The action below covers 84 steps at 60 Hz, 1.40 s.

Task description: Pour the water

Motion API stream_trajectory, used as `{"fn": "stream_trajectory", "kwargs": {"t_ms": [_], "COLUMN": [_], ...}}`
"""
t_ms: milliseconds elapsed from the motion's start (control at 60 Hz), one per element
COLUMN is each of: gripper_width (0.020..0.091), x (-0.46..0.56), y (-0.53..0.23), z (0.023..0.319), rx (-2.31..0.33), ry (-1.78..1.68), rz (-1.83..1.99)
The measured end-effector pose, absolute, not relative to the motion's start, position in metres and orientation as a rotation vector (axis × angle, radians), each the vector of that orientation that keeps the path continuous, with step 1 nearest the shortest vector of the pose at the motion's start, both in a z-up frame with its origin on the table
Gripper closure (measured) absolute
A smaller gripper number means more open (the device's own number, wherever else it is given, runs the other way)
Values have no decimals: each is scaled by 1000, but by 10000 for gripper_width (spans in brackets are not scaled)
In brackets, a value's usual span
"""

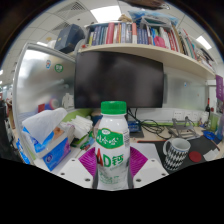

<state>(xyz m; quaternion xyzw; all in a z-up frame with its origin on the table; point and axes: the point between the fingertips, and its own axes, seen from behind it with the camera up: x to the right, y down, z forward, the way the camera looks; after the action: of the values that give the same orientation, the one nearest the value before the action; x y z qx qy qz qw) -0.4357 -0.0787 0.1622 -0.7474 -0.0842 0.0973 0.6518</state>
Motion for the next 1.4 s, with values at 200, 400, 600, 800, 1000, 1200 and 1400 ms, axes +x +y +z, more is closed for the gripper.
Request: {"fn": "stream_trajectory", "kwargs": {"t_ms": [200, 400, 600, 800, 1000, 1200, 1400], "gripper_width": [704, 704, 703, 703, 704, 702, 701], "x": [-404, -366, -329, -312, -311, -309, -288], "y": [-50, -31, -13, 2, 7, 6, 0], "z": [196, 217, 216, 203, 196, 196, 251], "rx": [-1766, -1697, -1597, -1489, -1436, -1438, -1474], "ry": [134, 639, 983, 1261, 1438, 1507, 1287], "rz": [499, 949, 1218, 1404, 1509, 1557, 1482]}}
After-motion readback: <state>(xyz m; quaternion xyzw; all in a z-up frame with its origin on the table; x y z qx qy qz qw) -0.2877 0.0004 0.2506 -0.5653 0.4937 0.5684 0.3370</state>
